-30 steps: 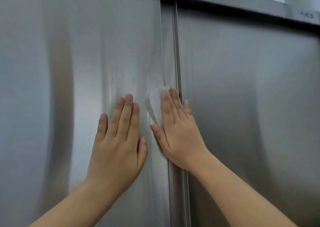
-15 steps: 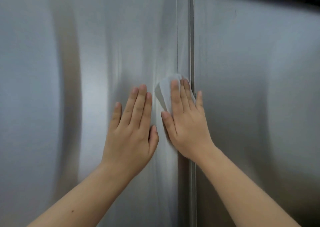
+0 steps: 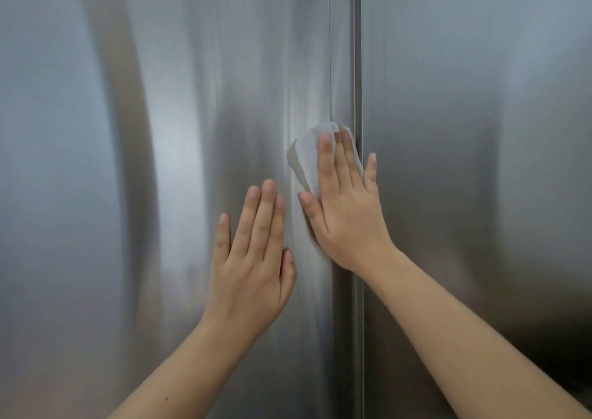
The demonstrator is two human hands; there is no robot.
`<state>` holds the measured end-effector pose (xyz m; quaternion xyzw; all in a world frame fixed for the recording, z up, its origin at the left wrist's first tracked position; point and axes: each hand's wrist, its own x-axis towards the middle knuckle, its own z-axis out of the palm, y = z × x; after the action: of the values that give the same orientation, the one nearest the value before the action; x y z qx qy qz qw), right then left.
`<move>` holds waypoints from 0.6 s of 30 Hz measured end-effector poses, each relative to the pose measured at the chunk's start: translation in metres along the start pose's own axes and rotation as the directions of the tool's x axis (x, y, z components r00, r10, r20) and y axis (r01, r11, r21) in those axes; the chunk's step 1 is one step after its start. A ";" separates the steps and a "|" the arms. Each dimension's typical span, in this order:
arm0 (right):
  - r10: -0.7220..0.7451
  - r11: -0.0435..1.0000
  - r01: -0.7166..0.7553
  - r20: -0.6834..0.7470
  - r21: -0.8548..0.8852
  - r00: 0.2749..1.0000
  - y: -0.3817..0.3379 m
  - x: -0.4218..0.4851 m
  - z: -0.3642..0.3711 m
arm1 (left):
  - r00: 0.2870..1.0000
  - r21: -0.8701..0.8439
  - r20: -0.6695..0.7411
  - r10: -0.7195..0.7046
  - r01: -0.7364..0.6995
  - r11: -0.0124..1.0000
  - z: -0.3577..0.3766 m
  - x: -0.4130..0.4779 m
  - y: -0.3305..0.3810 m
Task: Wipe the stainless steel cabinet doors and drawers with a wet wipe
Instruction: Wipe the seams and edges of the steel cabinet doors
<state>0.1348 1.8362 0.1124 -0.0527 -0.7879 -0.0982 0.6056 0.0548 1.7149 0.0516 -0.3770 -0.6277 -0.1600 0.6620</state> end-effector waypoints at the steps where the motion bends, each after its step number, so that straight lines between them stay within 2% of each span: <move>1: 0.003 1.000 -0.003 -0.001 0.004 1.000 -0.001 -0.011 0.003 | 1.000 -0.001 0.005 0.003 -0.003 1.000 0.000 -0.005 0.001; 6: -0.020 1.000 0.021 0.119 -0.009 0.993 -0.007 -0.114 0.019 | 0.998 0.036 0.056 0.003 -0.005 0.999 -0.001 -0.033 0.008; 9: -0.013 1.000 0.014 0.129 -0.010 0.992 -0.010 -0.146 0.027 | 0.997 0.080 0.078 -0.028 0.022 0.997 -0.001 -0.042 0.017; 14: -0.037 0.999 0.038 0.070 -0.021 0.997 -0.003 -0.110 0.020 | 0.994 0.071 0.087 -0.065 0.059 0.996 -0.001 -0.042 0.022; 18: 0.017 1.000 -0.017 0.039 0.005 0.999 -0.003 -0.079 0.017 | 0.992 0.071 0.095 -0.080 0.074 0.995 -0.003 -0.043 0.024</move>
<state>0.1390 1.8395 0.0312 -0.0597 -0.7994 -0.0899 0.5911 0.0662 1.7175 0.0040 -0.3373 -0.6785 -0.1456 0.6362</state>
